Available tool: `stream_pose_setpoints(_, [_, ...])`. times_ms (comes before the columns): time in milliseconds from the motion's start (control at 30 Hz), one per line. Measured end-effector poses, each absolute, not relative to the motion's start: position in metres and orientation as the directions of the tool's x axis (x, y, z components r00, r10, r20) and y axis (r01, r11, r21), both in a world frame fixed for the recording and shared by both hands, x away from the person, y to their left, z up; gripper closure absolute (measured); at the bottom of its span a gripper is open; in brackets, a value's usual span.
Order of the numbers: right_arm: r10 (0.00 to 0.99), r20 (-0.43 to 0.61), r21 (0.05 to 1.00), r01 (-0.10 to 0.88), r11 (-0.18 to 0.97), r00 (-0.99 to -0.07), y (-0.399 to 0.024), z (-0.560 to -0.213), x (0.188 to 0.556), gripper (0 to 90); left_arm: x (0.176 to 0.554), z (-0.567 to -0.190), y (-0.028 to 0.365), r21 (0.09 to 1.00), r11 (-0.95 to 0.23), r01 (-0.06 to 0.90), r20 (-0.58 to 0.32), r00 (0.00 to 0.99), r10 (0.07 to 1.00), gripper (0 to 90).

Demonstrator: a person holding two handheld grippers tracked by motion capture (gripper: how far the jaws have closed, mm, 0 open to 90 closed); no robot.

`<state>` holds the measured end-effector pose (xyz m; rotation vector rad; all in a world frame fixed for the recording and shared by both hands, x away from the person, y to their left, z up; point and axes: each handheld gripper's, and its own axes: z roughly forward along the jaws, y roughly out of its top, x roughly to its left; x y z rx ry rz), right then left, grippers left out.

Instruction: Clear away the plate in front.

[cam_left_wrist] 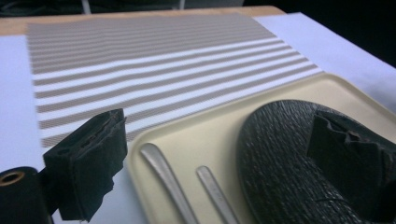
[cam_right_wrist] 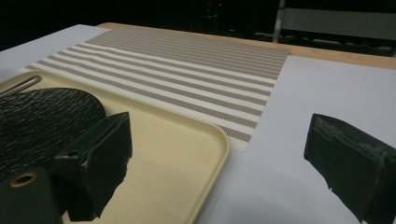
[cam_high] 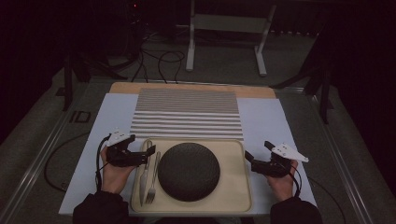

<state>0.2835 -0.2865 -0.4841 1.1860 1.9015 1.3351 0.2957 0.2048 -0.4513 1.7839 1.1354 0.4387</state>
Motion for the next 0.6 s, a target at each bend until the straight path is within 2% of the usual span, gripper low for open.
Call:
stream_pose_setpoints(200, [0.871,0.055,0.928,0.347,0.136,-0.488,-0.285,-0.484,0.282,8.2,0.292,-0.449,0.226,0.880,-0.102,0.464,-0.160,0.491,0.856,0.2])
stream_pose_setpoints(500, [0.860,0.048,0.931,0.335,0.145,-0.507,-0.283,-0.484,0.278,8.2,0.282,-0.451,0.258,0.919,-0.084,0.386,-0.105,0.443,0.890,0.1])
stream_pose_setpoints(600, [0.859,0.049,0.932,0.333,0.144,-0.509,-0.283,-0.485,0.276,8.3,0.280,-0.456,0.268,0.924,-0.061,0.377,-0.117,0.430,0.895,0.2])
